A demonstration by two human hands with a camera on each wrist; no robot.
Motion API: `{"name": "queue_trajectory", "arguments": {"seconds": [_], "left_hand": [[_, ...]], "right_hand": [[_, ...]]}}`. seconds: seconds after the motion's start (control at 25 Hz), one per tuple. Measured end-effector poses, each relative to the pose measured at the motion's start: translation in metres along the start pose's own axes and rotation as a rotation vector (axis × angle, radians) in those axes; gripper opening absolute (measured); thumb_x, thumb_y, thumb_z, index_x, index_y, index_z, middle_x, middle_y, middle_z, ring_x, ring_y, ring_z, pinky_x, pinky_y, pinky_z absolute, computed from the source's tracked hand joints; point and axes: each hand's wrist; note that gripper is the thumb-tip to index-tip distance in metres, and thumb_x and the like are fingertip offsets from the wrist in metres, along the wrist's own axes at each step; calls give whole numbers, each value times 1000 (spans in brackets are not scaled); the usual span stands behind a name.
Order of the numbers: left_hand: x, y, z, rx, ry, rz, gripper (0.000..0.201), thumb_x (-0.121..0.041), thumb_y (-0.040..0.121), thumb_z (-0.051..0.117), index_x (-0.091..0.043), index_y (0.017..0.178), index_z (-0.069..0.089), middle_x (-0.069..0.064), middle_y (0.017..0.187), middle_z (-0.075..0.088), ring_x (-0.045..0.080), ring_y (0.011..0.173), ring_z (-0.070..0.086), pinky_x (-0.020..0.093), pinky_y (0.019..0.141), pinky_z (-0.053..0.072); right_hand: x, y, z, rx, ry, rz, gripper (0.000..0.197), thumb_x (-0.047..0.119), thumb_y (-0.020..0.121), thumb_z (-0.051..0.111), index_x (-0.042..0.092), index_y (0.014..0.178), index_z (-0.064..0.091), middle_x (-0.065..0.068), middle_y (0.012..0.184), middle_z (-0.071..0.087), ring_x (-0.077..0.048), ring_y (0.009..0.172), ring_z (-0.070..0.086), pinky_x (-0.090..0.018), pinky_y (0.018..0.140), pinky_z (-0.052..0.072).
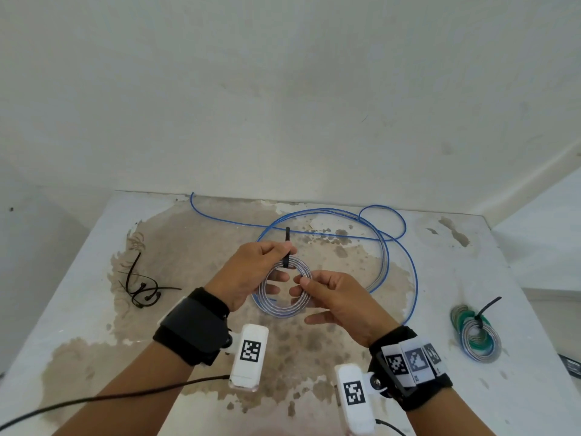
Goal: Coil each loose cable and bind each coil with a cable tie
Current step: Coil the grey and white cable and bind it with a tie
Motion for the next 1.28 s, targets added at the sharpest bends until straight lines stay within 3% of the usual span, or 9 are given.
{"name": "queue_trajectory", "arguments": {"seconds": [0.08, 0.16, 0.32, 0.48, 0.72, 0.84, 0.96, 1.08, 1.28], "left_hand": [[3, -1, -1, 32, 9, -5, 28, -38, 98, 60, -16, 104, 77, 0, 95, 75, 6, 63, 63, 25, 52, 51], [5, -4, 0, 94, 38, -18, 29, -38, 98, 61, -14, 103, 78, 0, 93, 76, 5, 62, 61, 24, 51, 49], [9, -9, 11, 111, 113, -6, 26, -36, 97, 62, -15, 101, 78, 0, 93, 78, 6, 64, 65, 24, 50, 51], [16, -12, 18, 21, 120, 27, 24, -33, 98, 61, -14, 100, 77, -4, 91, 77, 6, 65, 67, 22, 46, 50], [10, -4, 16, -21, 4, -3, 24, -34, 97, 63, -15, 98, 78, -2, 86, 75, 5, 64, 64, 25, 49, 47], [5, 6, 19, -57, -148, -60, 25, -34, 99, 60, -15, 99, 76, -2, 90, 75, 6, 64, 63, 25, 51, 44], [3, 9, 39, -33, -201, -82, 26, -33, 101, 57, -14, 101, 74, -2, 85, 74, 6, 61, 62, 24, 49, 45], [6, 11, 69, -20, -215, -89, 25, -35, 101, 55, -17, 98, 73, -5, 81, 73, 4, 58, 61, 23, 50, 46], [17, 8, 130, 17, -172, -83, 25, -36, 100, 56, -20, 95, 74, -5, 86, 74, 6, 63, 63, 25, 53, 47]], "right_hand": [[7, 1, 0, 13, -25, 57, 39, 51, 98, 56, 20, 116, 72, 2, 115, 74, -18, 98, 70, -34, 78, 61], [16, 11, 0, -38, 52, 99, 46, 59, 98, 51, 22, 109, 75, 7, 103, 76, -16, 92, 70, -34, 77, 58], [26, 34, 4, -113, 89, 67, 23, 38, 97, 65, 17, 93, 74, 4, 74, 66, -12, 72, 62, -29, 73, 51], [28, 46, 5, -117, 43, 18, 15, 29, 95, 68, 17, 90, 74, 3, 83, 72, -11, 73, 61, -36, 87, 48], [-10, 23, -7, 16, 402, 123, 41, 46, 104, 45, 18, 112, 74, -2, 108, 73, -19, 87, 68, -34, 70, 51], [-43, -5, -18, 130, 590, 176, 44, 40, 100, 43, 15, 117, 75, -2, 118, 73, -21, 95, 72, -35, 73, 54], [-60, -22, -31, 155, 700, 98, 40, 32, 101, 44, 16, 129, 69, -1, 123, 71, -21, 100, 73, -34, 73, 54], [-62, -40, -46, 133, 723, 21, 38, 30, 102, 46, 18, 132, 67, 1, 125, 70, -16, 95, 72, -27, 67, 52], [-74, -69, -79, -99, 587, -84, 27, 21, 94, 62, 10, 118, 68, -1, 103, 75, -7, 69, 67, -18, 56, 47]]}}
Point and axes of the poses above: each hand's wrist, its own y-axis towards the middle knuckle, its own z-axis out of the palm, x = y × z
